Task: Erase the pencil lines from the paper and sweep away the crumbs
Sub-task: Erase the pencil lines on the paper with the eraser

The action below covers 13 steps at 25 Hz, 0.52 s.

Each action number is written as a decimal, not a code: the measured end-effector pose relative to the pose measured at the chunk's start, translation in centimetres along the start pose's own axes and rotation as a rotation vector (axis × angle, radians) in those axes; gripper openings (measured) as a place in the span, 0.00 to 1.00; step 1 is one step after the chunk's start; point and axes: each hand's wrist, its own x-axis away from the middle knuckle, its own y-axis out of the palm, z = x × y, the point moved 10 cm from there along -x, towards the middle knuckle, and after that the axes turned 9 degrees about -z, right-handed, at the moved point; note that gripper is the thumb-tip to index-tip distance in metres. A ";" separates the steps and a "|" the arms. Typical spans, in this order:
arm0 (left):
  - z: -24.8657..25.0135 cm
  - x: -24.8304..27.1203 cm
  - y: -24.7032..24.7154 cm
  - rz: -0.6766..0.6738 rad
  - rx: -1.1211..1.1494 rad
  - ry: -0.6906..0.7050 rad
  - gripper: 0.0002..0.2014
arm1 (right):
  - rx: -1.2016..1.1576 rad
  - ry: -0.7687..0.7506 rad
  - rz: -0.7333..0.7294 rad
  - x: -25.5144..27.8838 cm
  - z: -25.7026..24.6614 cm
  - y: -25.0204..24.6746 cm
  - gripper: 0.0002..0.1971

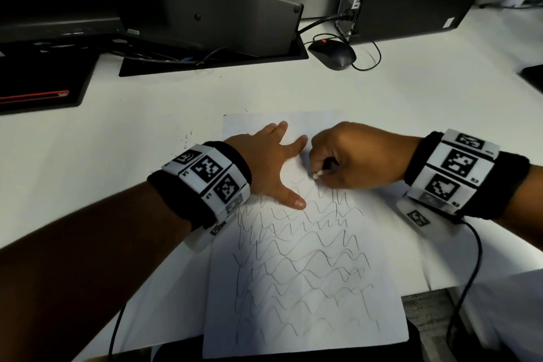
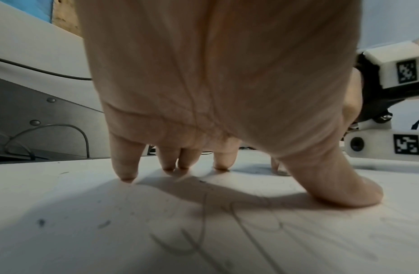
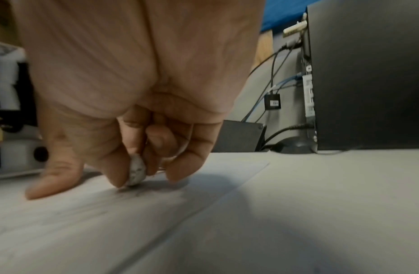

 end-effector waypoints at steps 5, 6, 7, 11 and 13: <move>0.0 -0.2 0.0 -0.001 -0.009 -0.006 0.59 | 0.075 0.096 0.104 0.5 1.5 -1.6 0.05; 0.0 -0.2 0.0 -0.002 -0.010 -0.007 0.59 | 0.065 0.055 0.067 0.4 0.8 -1.0 0.04; 0.0 -0.2 0.1 -0.003 -0.013 -0.006 0.59 | 0.039 0.016 0.013 0.5 0.2 -0.3 0.04; 0.0 -0.1 0.0 0.000 -0.009 -0.002 0.59 | 0.068 0.081 0.084 0.8 1.5 -1.7 0.05; 0.0 -0.1 0.1 -0.004 -0.006 -0.001 0.59 | 0.084 0.058 0.063 0.8 1.2 -1.2 0.04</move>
